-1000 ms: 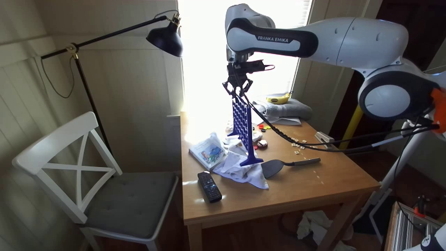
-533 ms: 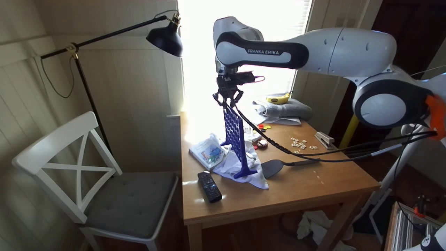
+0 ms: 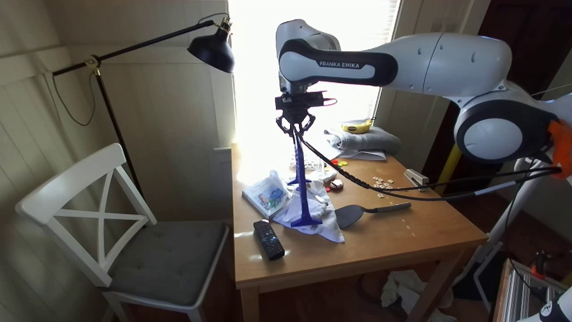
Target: Shift the blue object to the left
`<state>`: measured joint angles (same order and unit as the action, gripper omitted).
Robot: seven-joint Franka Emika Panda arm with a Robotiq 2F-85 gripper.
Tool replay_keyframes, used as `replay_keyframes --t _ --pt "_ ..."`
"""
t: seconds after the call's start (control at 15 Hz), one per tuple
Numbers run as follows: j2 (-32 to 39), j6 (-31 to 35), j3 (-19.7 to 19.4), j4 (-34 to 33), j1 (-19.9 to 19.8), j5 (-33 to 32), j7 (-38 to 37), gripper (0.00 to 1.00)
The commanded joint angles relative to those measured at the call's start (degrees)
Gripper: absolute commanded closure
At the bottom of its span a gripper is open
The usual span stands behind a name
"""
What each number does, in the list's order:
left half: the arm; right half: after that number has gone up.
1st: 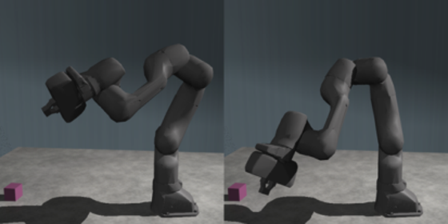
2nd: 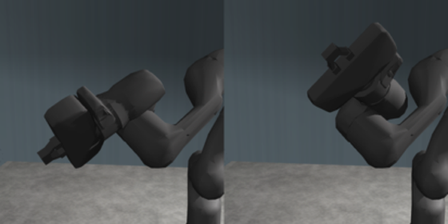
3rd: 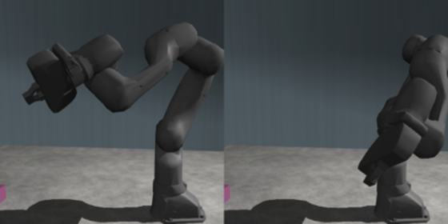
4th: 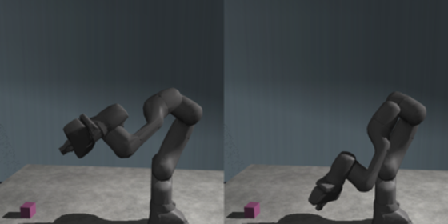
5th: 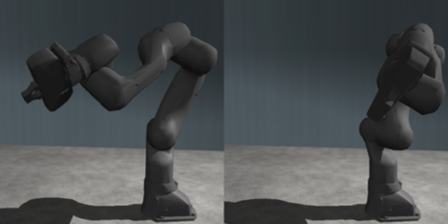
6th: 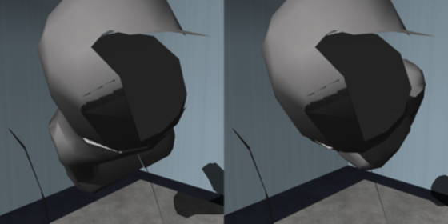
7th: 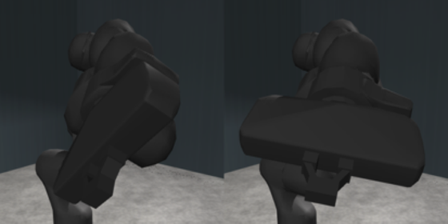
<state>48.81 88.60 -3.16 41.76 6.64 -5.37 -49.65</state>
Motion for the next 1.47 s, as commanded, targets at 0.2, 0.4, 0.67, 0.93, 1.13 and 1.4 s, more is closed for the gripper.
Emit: replay_keyframes --t 0.2,0.4,0.67,0.93,1.13,1.4 --pt "-3.40 2.93 -0.20 5.75 -0.83 0.08 -0.04 0.95" --pt "-0.77 2.07 -0.31 3.13 -0.55 -0.02 -0.18 0.82" --pt "-4.98 7.97 -1.15 10.13 1.97 -1.60 -4.97 0.95" --pt "-11.10 19.71 -2.07 21.22 4.31 -3.83 -9.39 0.95" --pt "-15.40 22.26 -2.18 28.22 3.31 -2.05 -12.23 0.95" --pt "-21.54 23.33 -0.94 37.51 0.12 1.71 -9.43 0.95"
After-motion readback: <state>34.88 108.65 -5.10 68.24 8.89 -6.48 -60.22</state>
